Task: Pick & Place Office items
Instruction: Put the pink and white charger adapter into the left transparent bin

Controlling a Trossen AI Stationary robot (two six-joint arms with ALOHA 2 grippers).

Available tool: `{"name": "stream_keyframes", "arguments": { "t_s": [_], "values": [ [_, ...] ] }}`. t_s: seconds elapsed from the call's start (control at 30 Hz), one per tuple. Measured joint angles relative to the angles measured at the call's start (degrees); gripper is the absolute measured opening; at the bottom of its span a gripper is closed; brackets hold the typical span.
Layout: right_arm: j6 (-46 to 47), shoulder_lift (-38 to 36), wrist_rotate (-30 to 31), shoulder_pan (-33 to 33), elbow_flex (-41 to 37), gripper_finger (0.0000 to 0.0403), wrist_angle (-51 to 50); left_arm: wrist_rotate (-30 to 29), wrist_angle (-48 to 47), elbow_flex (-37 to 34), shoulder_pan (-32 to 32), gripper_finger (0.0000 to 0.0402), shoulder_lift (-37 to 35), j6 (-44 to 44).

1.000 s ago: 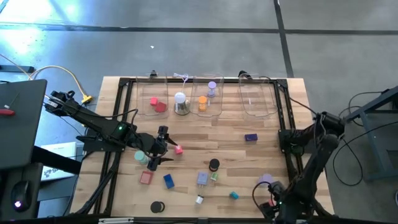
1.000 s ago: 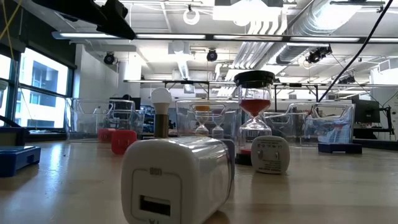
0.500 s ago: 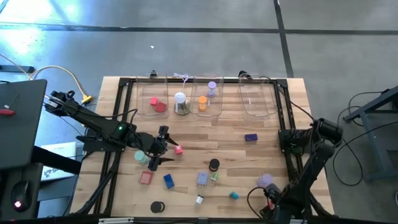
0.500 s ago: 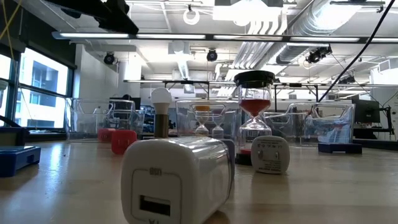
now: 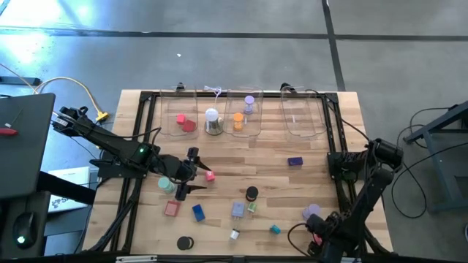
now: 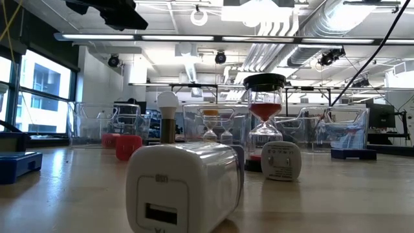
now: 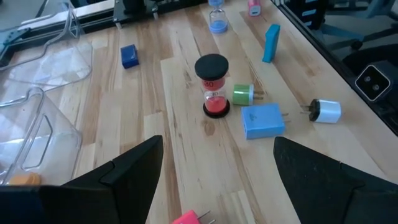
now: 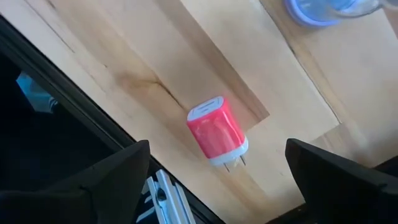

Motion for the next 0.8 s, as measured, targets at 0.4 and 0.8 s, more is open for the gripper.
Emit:
{"name": "stream_keyframes", "arguments": {
  "t_s": [0.4,0.8],
  "values": [
    [-1.4,0.0,2.1,0.0,0.0,0.0364,0.5,0.0,0.3,0.0,0.0,0.0298,0.0,-1.7],
    [-0.9,0.3,0.0,0.3,-2.7,0.0364,1.9,0.0,0.5,0.0,0.0,0.0298,0.0,-0.7]
  ]
}}
